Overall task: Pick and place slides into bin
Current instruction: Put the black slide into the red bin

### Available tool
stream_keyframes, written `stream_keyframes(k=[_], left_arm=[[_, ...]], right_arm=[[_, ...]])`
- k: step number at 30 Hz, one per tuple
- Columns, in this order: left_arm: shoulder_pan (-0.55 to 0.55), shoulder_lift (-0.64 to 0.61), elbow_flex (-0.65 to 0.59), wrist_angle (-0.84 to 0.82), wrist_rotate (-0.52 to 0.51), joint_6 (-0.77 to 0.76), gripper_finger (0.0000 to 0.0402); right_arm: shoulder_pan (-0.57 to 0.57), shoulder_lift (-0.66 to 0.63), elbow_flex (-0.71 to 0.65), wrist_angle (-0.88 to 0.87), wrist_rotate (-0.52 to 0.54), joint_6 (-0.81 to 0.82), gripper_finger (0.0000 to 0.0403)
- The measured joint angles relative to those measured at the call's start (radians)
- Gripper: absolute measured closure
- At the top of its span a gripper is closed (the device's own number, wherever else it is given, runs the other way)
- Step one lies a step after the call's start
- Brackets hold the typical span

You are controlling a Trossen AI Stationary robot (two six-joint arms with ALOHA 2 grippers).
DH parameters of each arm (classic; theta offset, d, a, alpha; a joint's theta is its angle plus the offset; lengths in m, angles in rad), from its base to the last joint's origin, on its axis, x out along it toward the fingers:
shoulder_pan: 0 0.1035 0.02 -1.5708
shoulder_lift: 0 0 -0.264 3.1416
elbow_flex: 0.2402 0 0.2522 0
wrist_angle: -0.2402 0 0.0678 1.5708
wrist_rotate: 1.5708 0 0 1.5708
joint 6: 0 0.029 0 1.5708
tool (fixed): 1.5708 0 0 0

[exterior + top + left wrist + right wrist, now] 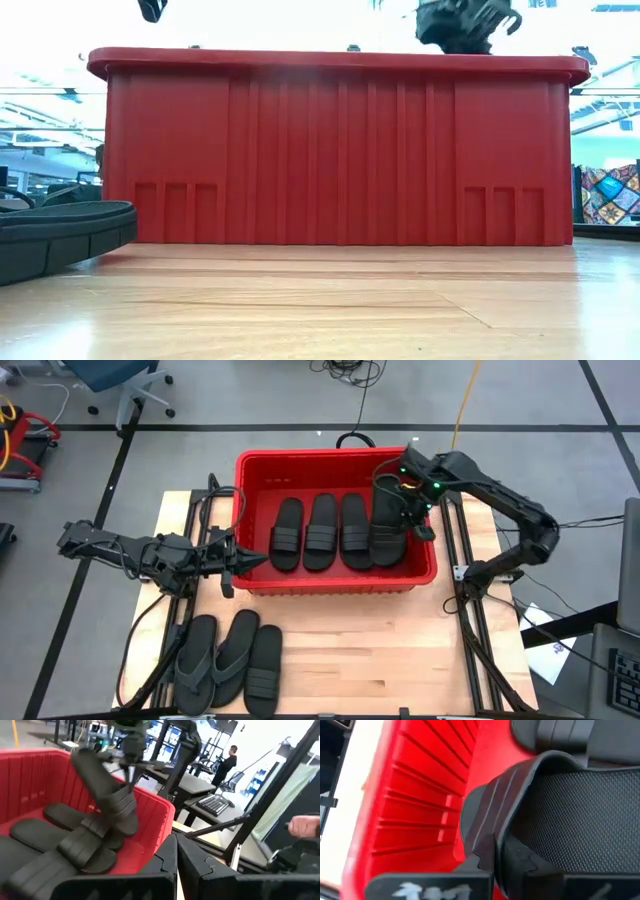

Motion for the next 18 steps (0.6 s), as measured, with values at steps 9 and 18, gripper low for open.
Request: stream_keyframes(k=[9, 18], left_arm=[[0.002, -0.004, 0.0, -0.012, 0.0, 0.227, 0.0399], [0.028, -0.004, 0.0, -0.018, -0.034, 0.148, 0.0399]], right_arm=[[-0.055, 0.15, 0.0, -0.05, 0.0, -0.01, 0.0399], [-0.168, 0.242, 0.0, -0.08, 0.03, -0.027, 0.0399]])
